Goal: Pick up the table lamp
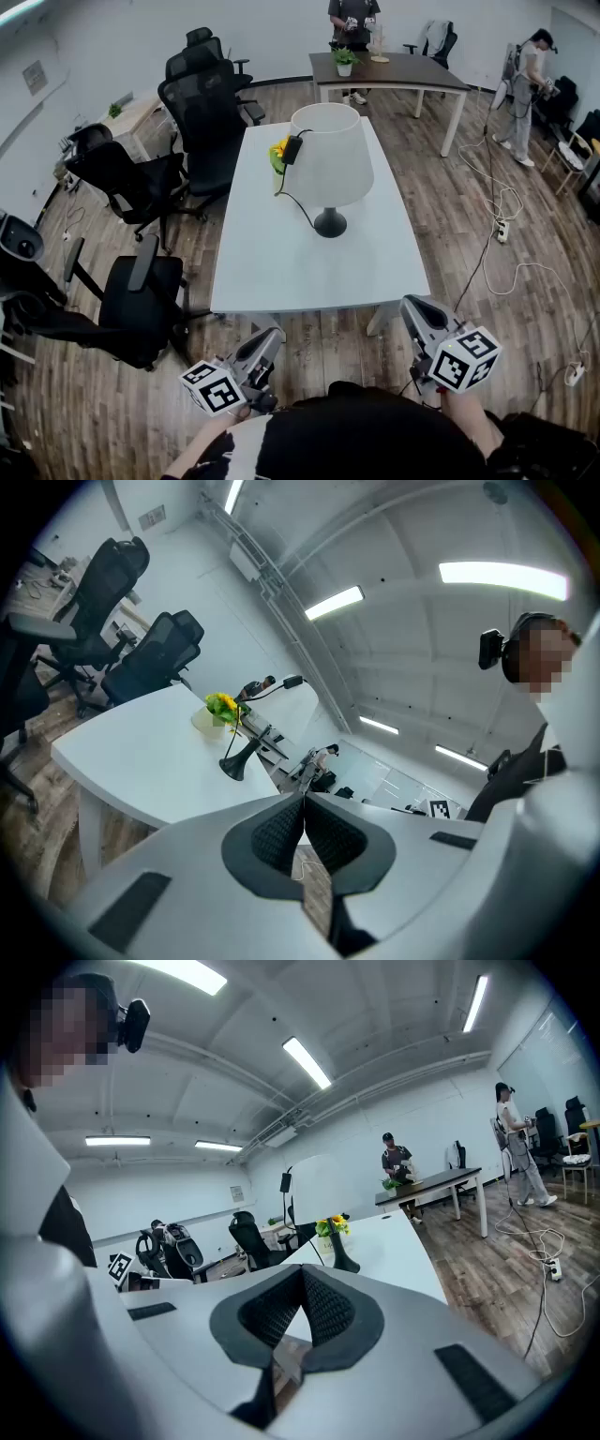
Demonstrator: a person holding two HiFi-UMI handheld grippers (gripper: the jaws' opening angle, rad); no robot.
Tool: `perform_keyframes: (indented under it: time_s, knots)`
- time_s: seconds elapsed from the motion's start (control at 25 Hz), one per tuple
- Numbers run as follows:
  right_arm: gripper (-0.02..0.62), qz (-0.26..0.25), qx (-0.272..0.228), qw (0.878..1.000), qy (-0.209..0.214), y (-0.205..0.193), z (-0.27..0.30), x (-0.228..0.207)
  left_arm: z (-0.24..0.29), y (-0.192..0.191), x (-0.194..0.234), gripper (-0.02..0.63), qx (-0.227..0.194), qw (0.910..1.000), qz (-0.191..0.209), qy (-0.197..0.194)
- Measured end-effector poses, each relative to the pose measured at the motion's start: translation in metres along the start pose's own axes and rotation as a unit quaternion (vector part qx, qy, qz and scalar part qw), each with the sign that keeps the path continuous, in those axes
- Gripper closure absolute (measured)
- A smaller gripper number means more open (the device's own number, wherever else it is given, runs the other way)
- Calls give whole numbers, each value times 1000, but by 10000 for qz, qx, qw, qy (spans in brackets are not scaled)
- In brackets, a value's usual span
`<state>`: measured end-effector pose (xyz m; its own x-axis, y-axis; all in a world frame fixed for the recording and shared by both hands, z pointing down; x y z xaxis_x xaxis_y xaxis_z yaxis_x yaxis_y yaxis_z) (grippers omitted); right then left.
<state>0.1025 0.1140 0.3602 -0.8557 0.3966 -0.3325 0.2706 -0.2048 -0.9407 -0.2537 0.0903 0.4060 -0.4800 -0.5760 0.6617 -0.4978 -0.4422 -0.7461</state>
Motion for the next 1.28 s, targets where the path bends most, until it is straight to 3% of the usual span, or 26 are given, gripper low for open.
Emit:
perform_keyframes:
  time_s: [0.68,1.28]
  knots:
    - [580,-45,50,10000,43,-2,-5,19,-18,1,-2,591,-20,10000,-34,-30]
    - [580,-84,339,9988,-350,-31,-16,38,-41,11,11,591,80,9997,5,-210]
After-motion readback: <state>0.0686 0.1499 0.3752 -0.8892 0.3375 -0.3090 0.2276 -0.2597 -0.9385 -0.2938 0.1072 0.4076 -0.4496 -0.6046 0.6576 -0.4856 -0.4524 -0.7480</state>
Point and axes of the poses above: the fingertips, and each gripper's own axes: z forward along the fingers, x to its left, y out of its top, the point moved 9 cm from there along -z, backward along the fingers, and after that the axes turned 10 degrees about -x, right-handed, at the moved point
